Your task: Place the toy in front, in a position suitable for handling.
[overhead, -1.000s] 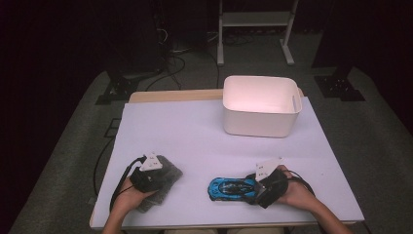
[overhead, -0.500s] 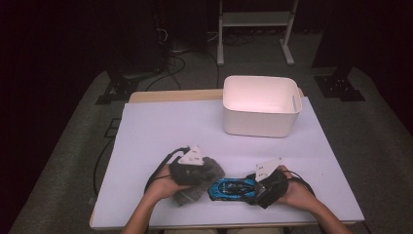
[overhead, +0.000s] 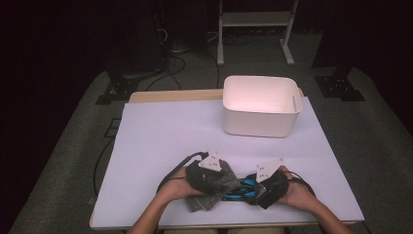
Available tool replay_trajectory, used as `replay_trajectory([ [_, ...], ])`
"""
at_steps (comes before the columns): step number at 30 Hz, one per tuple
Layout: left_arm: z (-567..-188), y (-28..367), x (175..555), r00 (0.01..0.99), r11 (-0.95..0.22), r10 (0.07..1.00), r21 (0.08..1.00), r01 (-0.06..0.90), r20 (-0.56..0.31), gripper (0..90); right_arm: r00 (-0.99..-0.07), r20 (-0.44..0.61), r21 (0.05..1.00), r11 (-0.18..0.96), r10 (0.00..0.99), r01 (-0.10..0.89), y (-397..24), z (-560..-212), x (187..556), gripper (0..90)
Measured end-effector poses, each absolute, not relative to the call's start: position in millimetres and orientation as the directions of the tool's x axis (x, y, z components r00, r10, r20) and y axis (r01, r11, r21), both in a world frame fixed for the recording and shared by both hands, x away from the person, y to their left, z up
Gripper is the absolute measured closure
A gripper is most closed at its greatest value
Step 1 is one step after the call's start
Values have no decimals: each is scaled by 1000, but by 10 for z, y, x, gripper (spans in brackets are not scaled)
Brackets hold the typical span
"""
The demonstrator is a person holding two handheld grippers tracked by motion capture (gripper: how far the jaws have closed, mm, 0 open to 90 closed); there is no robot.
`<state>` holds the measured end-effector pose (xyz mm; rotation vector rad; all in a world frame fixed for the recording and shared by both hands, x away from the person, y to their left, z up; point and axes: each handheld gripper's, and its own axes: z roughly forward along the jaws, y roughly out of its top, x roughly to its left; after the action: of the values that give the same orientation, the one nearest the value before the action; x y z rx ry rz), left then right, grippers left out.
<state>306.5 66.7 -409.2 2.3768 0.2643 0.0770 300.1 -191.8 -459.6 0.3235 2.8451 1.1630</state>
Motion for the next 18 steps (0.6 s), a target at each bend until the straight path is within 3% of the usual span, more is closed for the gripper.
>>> replay_trajectory([
  [3,-4118,758,3060,969,-709,246,677,200,-29,400,-978,25,699,696,208,166,-1917,-4598,3000,199],
  [7,-4222,853,3052,970,-693,233,688,214,-67,619,-980,-8,686,714,199,140,-1894,-4582,2985,199],
  [9,-4228,873,3043,972,-690,226,694,203,-59,678,-981,-36,678,727,188,114,-1870,-4562,2971,199],
  [18,-4092,852,3118,972,-696,233,694,183,-23,714,-983,-41,687,720,177,101,-1710,-4517,3056,194],
])
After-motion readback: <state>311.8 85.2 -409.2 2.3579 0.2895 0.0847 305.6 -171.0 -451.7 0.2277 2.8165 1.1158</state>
